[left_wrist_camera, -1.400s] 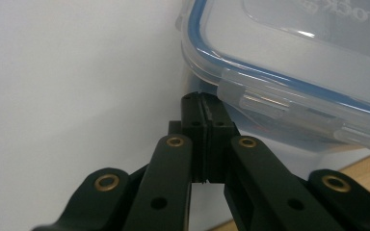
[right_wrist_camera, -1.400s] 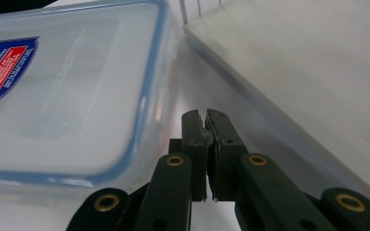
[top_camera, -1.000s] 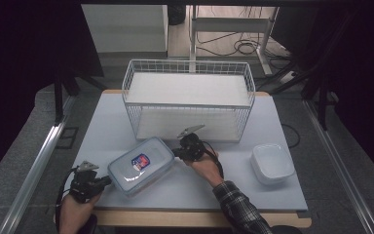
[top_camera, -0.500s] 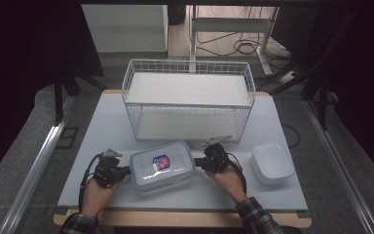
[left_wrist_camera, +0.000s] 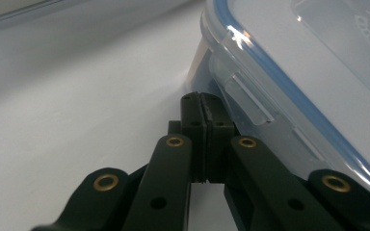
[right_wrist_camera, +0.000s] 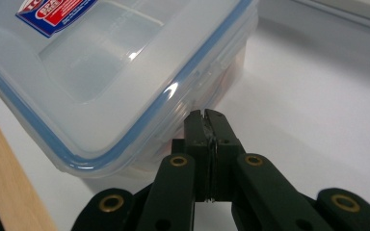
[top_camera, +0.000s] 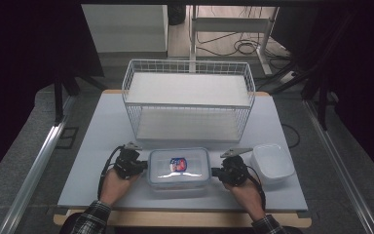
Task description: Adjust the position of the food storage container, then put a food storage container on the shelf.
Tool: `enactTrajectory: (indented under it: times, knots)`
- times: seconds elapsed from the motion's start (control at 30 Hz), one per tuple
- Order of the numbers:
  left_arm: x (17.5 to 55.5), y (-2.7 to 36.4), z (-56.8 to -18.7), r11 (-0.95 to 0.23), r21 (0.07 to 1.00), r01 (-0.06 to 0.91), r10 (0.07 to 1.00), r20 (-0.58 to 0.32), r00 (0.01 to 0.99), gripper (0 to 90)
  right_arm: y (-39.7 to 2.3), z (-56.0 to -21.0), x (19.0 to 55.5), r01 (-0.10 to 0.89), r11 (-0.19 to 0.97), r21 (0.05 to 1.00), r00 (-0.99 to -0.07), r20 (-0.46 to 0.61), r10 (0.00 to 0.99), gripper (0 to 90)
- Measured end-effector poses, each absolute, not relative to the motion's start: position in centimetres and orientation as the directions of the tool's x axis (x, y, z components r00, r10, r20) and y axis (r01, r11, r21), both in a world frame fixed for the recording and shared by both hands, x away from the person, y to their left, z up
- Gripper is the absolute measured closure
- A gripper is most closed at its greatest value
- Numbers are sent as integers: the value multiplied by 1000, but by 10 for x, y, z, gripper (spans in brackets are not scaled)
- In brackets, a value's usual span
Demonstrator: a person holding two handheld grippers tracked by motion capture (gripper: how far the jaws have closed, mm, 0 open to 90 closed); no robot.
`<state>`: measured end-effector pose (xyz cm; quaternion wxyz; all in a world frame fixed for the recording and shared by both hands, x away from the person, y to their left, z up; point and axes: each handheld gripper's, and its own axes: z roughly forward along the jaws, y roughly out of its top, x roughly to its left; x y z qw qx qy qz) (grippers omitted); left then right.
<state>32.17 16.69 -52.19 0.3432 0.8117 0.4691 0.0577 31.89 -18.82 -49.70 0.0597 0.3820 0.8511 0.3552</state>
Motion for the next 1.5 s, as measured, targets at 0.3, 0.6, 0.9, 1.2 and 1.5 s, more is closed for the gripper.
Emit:
enactTrajectory:
  times: [0.3, 0.6, 0.9, 1.2, 1.5]
  knots:
    - [322, 148, -522, -353, 615, 705, 770, -238, 592, 895, -207, -495, 300, 612, 450, 650, -675, 133, 726, 878]
    - [301, 180, -513, -275, 700, 659, 805, -208, 556, 421, -220, -486, 296, 563, 419, 713, -674, 101, 732, 728]
    - [281, 197, -514, -240, 750, 616, 817, -186, 546, 101, -232, -482, 291, 548, 384, 743, -650, 89, 755, 423]
    - [278, 194, -518, -278, 758, 590, 799, -159, 580, 35, -236, -482, 293, 534, 344, 772, -672, 140, 728, 193]
    - [279, 188, -510, -262, 754, 602, 763, -220, 608, 30, -226, -484, 298, 541, 362, 759, -700, 168, 694, 69]
